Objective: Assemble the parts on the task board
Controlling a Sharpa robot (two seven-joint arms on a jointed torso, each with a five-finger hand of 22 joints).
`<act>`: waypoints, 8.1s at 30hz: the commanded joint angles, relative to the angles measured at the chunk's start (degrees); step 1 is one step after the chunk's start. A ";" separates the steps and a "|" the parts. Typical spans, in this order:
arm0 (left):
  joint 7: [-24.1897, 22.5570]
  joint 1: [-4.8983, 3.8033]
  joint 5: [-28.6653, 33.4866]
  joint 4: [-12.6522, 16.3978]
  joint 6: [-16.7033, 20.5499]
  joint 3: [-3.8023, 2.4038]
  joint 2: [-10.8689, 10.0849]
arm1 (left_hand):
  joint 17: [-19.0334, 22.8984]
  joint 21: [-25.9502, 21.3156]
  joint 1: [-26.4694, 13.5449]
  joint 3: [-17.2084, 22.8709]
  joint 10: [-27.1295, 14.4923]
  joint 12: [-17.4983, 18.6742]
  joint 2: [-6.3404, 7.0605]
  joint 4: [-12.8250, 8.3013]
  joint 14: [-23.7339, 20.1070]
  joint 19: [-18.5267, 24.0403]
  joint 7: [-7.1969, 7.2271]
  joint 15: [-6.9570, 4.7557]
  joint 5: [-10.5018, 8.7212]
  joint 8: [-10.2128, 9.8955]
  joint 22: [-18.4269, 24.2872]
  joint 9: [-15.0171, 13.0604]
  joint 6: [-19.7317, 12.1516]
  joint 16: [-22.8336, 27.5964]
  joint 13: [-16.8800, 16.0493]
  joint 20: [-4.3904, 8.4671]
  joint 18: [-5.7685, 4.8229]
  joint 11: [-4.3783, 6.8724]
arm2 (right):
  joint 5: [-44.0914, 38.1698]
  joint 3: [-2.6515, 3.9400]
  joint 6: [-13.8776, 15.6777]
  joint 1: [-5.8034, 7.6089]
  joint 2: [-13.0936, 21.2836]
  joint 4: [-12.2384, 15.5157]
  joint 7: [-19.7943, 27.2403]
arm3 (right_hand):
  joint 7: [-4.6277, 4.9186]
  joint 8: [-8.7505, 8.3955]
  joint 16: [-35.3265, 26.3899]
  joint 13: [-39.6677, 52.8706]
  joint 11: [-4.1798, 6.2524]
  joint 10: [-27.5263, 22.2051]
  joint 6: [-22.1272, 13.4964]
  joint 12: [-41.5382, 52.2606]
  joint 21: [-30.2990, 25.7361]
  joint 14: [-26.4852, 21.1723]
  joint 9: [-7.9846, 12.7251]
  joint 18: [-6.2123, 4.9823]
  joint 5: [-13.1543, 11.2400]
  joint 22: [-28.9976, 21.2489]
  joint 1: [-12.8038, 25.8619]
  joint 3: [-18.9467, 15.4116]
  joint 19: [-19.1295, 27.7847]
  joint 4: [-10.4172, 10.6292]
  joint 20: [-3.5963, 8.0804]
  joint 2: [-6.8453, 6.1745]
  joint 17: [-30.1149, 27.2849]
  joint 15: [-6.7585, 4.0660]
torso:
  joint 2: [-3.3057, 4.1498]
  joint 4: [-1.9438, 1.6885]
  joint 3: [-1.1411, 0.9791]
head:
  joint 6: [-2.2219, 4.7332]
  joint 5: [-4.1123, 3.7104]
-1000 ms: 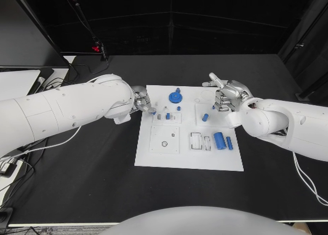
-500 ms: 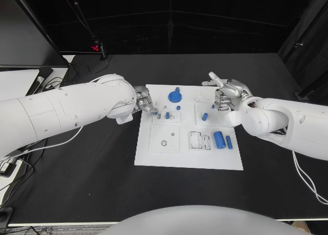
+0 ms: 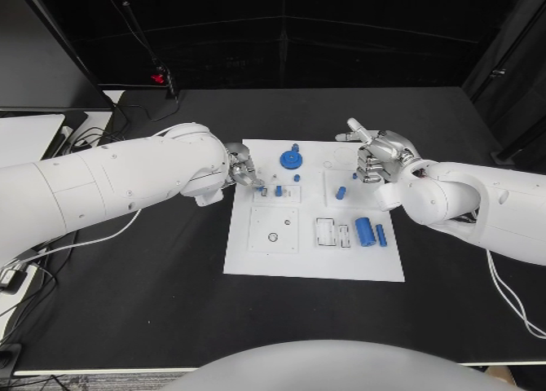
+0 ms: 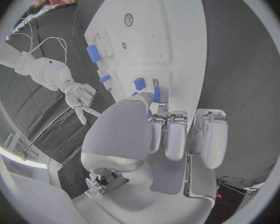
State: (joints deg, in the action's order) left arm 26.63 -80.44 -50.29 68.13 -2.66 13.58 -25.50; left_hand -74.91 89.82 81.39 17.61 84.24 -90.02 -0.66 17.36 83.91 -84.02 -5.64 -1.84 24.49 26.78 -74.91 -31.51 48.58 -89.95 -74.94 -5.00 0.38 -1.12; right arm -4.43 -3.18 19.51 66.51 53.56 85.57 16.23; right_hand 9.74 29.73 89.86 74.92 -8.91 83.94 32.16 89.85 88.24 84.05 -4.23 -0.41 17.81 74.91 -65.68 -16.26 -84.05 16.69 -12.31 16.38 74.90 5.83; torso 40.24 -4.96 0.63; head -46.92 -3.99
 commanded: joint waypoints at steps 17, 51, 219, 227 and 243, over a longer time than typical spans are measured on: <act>1.93 0.22 0.25 -0.36 -1.58 -0.03 0.51 | -15.09 0.18 0.36 2.43 5.76 0.02 -0.55 -1.78 6.09 -5.98 1.26 -0.47 0.37 0.10 -15.09 -0.12 1.10 -0.05 -15.06 0.41 -0.38 0.17 | 0.05 0.03 -0.23 0.09 0.07 0.14 0.47 | 3.60 0.32 0.14 15.08 -0.23 6.06 -0.46 0.15 -0.25 5.95 0.09 -0.43 0.22 13.74 -0.32 0.29 -3.43 0.01 0.22 0.07 15.10 -0.02 | -0.01 -0.04 0.01 | -0.36 0.04; 2.78 0.33 0.26 -1.13 -4.32 -0.03 1.40 | -15.09 0.18 -0.01 2.69 5.76 0.02 -0.82 -1.44 6.09 -5.98 1.12 -0.39 0.21 -0.05 -15.09 -0.11 0.92 -0.05 -15.06 0.41 -0.38 0.04 | 0.05 0.03 -0.30 0.09 0.11 0.08 0.51 | 3.60 0.36 0.14 15.08 -0.24 6.06 -0.51 0.15 -0.28 5.95 0.10 -0.44 0.23 13.71 -0.30 0.32 -3.39 0.03 0.22 0.07 15.10 -0.01 | 0.02 0.00 0.00 | -0.83 0.06; 3.19 1.02 1.31 -2.57 -4.94 -0.03 2.24 | -15.09 0.18 -19.79 -9.10 5.76 0.02 -1.51 -0.65 6.09 -5.98 -0.34 1.10 0.79 -0.57 -15.09 1.88 -1.93 -0.05 -15.06 -0.92 -0.38 -1.39 | 0.05 0.03 -0.57 0.08 0.13 -0.03 0.42 | 3.60 0.54 0.14 15.08 -0.23 6.06 -0.51 0.15 -0.23 5.95 0.08 -0.42 0.30 13.74 -0.40 0.59 -3.45 0.01 0.21 0.18 15.10 -0.01 | -0.01 -0.02 -0.01 | -1.55 -0.03; 3.03 1.02 0.96 -2.73 -4.46 -0.03 2.14 | -15.09 0.18 -19.53 -9.16 5.76 0.02 -1.57 -0.66 6.09 -5.98 -0.30 1.06 0.93 -0.34 -15.09 1.73 -2.06 -0.05 -15.06 -0.90 -0.38 -1.35 | 0.05 0.03 -0.56 0.08 0.14 -0.04 0.36 | 3.60 0.54 0.14 15.08 -0.23 6.06 -0.51 0.15 -0.23 5.95 0.08 -0.42 0.30 13.74 -0.40 0.59 -3.45 0.01 0.21 0.18 15.10 -0.01 | 0.00 0.00 -0.01 | -1.54 0.02; 2.31 1.02 0.74 -2.74 -3.03 -0.03 2.12 | -15.09 0.18 -18.49 -9.64 5.76 0.02 -1.77 -0.61 6.09 -5.98 -0.13 0.92 1.42 1.14 -15.09 0.72 -2.95 -0.05 -15.06 -0.77 -0.38 -1.19 | 0.05 0.03 -0.54 0.08 0.20 -0.03 0.27 | 3.60 0.54 0.14 15.08 -0.23 6.06 -0.51 0.15 -0.23 5.95 0.08 -0.42 0.30 13.74 -0.40 0.59 -3.45 0.01 0.21 0.18 15.10 -0.01 | 0.01 0.01 0.00 | -1.66 0.05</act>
State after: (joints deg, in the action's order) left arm 28.24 -79.86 -48.74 65.56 -6.03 13.22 -23.30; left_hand -74.91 89.82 62.44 8.30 84.02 -90.02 -2.38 16.86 84.06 -84.02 -4.96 -0.86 25.59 27.60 -74.91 -32.14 46.76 -89.95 -74.93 -5.43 0.37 -2.54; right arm -4.43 -3.18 19.44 66.50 53.78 85.46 16.21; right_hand 9.55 29.92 89.86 74.92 -8.90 83.94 31.97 89.85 88.24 84.05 -4.20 -0.41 17.81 74.91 -65.68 -15.98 -84.05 16.72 -12.31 16.38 74.90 5.83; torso 40.24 -4.98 0.62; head -48.57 -3.92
